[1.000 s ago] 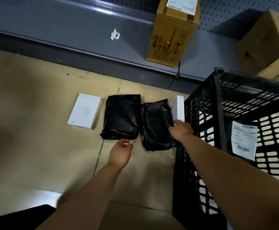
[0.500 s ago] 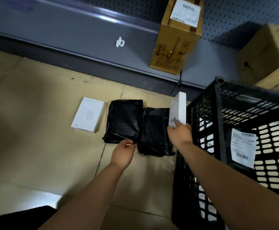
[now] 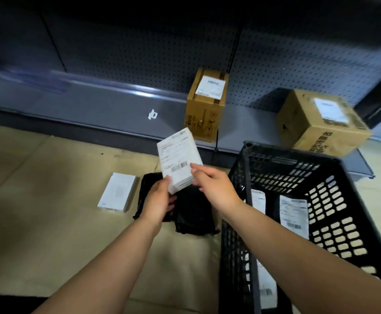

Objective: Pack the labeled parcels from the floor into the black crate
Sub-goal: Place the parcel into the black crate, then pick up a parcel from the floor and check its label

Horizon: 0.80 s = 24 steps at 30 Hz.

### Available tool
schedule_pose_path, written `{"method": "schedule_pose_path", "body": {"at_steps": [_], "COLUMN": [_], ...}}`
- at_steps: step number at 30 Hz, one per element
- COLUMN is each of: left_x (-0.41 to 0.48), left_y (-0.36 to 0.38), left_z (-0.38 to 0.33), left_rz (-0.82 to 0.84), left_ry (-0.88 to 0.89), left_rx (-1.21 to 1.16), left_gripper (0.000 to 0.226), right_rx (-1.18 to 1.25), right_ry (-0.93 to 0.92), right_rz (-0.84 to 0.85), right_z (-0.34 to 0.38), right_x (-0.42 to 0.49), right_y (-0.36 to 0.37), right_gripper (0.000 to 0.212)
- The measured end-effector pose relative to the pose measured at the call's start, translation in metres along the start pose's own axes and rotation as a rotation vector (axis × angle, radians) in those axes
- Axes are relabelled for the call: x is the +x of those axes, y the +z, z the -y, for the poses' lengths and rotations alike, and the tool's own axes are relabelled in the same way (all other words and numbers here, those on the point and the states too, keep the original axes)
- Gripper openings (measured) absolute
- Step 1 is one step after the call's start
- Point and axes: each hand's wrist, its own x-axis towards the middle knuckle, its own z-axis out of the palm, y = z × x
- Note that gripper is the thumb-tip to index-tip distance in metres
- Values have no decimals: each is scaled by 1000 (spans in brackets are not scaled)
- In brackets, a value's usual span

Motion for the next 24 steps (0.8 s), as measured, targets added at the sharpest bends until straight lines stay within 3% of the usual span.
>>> {"method": "schedule_pose_path", "body": {"at_steps": [5,9,11,14,19,24], "left_x": [-44,-82,-99,-121,-133,-113], "left_y": [30,73,97,131,157,150], "left_z": [-33,-47,-47,-36,-3,15], "left_rz": [34,124,203,352,555,403], "left_ry": [51,62,77,108,203,295], "left_rx": [-91,-43,11,180,635,821], "left_gripper": [28,16,16,24,38,56], "right_rx": [182,248,325,421,343,248], "right_ry": [155,123,92,72,191,375], "right_rz": [168,12,-95,-194,-278,-348], "right_z": [14,7,1,-15,-50,-115], "right_x": [-40,-55,-61,-64,-79,-87], "right_y": [-56,-119,-147,-184,-227,-247], "right_gripper": [27,19,28,47,47,57]}}
